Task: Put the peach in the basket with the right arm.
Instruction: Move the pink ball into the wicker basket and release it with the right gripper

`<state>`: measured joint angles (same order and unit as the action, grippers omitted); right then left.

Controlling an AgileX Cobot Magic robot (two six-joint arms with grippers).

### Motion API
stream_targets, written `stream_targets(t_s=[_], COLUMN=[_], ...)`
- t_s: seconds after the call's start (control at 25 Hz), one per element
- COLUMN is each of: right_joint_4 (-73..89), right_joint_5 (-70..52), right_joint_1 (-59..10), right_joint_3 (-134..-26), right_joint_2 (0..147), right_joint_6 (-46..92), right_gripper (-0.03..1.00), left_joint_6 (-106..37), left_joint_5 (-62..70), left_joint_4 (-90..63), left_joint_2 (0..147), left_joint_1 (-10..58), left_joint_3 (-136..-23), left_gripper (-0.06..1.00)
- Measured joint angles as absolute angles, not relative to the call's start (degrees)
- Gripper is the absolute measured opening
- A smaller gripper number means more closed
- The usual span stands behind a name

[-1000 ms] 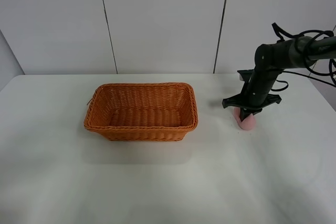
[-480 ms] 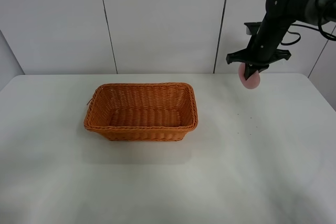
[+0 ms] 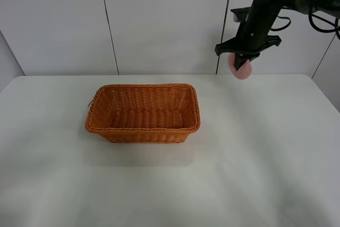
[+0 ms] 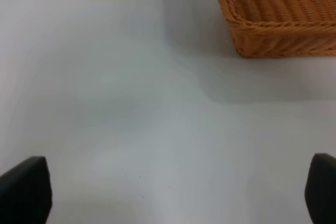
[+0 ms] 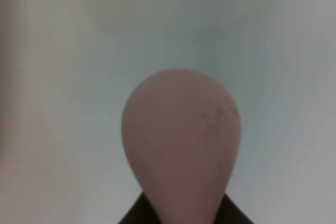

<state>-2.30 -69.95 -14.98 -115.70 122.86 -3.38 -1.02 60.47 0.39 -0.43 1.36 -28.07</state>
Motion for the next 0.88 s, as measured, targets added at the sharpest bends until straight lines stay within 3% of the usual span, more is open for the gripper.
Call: stream_targets(t_s=[0.48, 0.88], right_joint_4=[-2.2, -1.6], right_joint_5=[-65.1, -53.1], right_joint_1=[-35.1, -39.1], right_joint_3=[-119.0, -119.0], right_joint_2=[124.1, 135.5], right_joint_6=[-3.3, -3.9], right_gripper=[0.0, 0.01], left_joint_6=[-1.0, -1.0], left_joint_5=[60.5, 60.5], left_joint_4=[0.4, 0.4], left_joint_2=[-0.4, -0.4], left_joint_1=[1.4, 1.4], left_joint_3=[-28.1, -28.1], left_gripper=[0.99, 0.99])
